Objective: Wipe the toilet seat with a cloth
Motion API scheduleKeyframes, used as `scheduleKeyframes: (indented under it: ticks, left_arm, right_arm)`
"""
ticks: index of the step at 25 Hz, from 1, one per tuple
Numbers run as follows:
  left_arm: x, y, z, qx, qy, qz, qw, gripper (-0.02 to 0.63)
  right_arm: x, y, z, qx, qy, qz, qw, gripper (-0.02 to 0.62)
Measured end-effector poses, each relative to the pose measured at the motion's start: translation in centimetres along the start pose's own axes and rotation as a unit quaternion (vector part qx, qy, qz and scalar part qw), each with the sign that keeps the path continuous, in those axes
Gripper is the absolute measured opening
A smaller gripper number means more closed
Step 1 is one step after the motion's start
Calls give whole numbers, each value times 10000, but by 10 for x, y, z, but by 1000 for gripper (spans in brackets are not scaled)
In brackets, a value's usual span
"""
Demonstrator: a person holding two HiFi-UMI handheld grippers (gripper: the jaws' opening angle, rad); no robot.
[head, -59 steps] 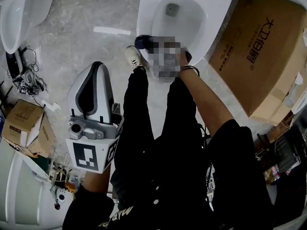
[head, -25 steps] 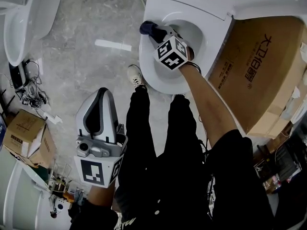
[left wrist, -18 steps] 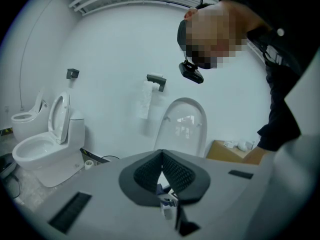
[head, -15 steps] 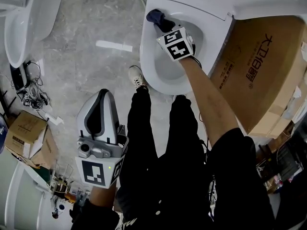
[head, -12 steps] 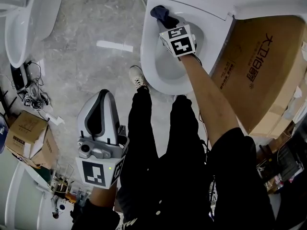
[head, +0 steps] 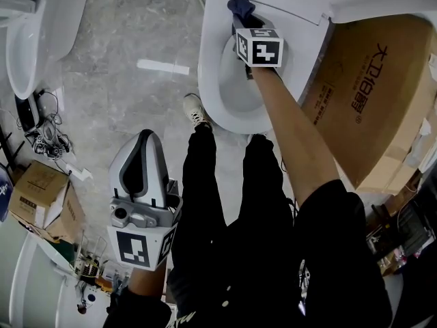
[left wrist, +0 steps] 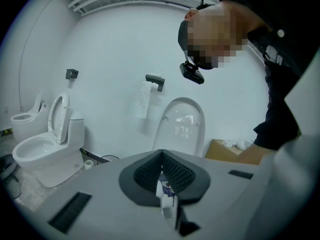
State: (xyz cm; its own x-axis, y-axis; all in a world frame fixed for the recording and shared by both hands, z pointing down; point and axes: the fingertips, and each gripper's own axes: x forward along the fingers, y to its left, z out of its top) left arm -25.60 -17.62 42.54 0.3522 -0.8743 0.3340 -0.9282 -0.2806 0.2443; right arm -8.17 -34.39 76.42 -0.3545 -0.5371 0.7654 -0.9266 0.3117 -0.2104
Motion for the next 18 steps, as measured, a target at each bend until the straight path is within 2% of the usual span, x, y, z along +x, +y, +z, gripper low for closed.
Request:
scheduleKeyframes:
  ticks: [10, 18]
  left_arm:
    - [-3, -12, -1, 56, -17, -23, 10000, 11]
    - [-1, -24, 0, 79, -63, -80, 9999, 11]
  right_arm:
    - [-13, -43, -4, 436, -39, -417, 9982, 84]
    - [-24, -67, -11, 704, -62, -486, 9963, 84]
